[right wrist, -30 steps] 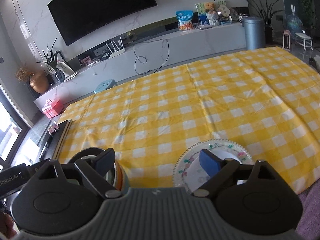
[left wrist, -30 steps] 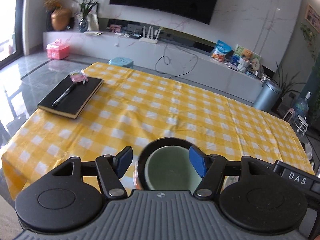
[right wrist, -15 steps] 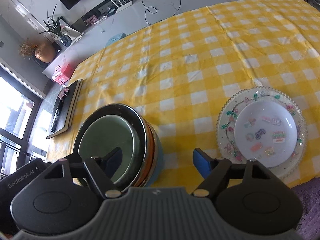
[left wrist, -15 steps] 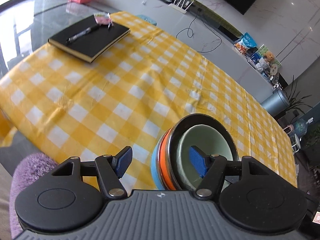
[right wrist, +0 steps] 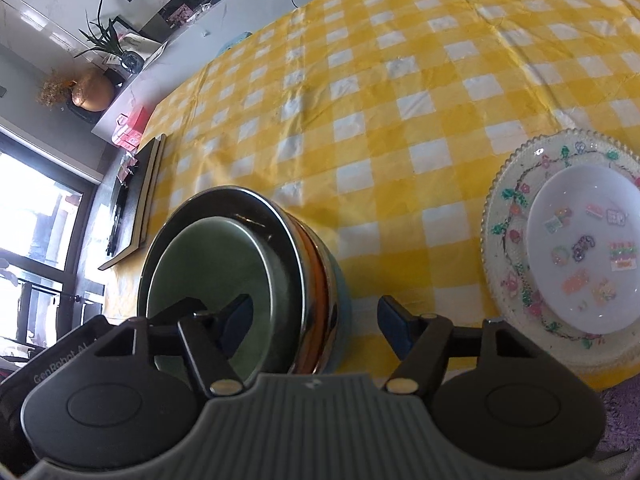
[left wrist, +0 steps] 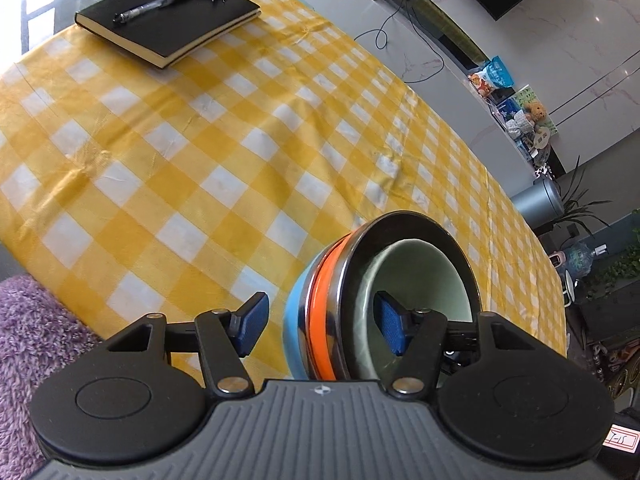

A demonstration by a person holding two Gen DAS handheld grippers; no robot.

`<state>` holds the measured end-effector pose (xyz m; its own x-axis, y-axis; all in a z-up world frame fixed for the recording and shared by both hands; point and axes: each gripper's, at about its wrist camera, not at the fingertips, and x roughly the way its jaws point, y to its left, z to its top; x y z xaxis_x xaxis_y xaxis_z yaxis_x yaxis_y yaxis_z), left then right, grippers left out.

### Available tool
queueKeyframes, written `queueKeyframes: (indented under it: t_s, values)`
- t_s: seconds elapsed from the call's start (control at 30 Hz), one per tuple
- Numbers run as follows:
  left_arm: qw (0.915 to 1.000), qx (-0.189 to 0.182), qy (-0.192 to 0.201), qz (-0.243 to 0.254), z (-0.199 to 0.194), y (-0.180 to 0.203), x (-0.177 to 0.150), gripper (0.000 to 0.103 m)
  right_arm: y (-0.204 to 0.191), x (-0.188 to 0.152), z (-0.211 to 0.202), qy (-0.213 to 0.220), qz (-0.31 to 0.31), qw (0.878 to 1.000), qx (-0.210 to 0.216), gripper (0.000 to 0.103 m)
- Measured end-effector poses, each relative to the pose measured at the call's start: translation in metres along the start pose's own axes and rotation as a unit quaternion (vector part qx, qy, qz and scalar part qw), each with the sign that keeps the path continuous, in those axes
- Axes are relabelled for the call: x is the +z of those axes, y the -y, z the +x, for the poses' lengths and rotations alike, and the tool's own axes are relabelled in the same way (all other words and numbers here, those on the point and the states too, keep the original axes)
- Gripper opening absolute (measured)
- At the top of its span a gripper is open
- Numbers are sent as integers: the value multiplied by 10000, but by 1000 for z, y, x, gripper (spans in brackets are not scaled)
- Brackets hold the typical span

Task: Organize plates and bowls
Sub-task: 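Close both tools on the bowl stack rim and lift it, then carry the bowl stack with both tools over the plate stack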

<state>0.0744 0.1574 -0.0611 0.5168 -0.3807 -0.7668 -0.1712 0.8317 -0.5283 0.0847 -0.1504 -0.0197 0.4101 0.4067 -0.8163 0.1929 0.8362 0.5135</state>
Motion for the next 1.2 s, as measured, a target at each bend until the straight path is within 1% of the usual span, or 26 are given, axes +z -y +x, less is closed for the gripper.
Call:
queueKeyframes:
  t_s: [0.13,0.3,0.47,0.67,0.93,1.2]
  values:
    - [9999,20,-130,-48,9,-1,1,63,2,2,6,-36,64,9999,136,68]
    - [9996,-30,-264,-123,14,-3,2,61,5,4,12,-126,96,9997,176,60]
    - [9993,-22,-350,-153,18,-2,3,55,9,4,15,-182,150,9993,273,58]
    - [9991,-10,-377,-172,18,-1,5,54,11,5,16,-240,229,9985,427,54]
    - [9990,-17,-405,-196,18,-2,6,54,14,6,16,-247,338,9980,464,51]
    - [9992,-53,-352,-165,17,-2,2,52,18,3,12,-90,388,9979,516,47]
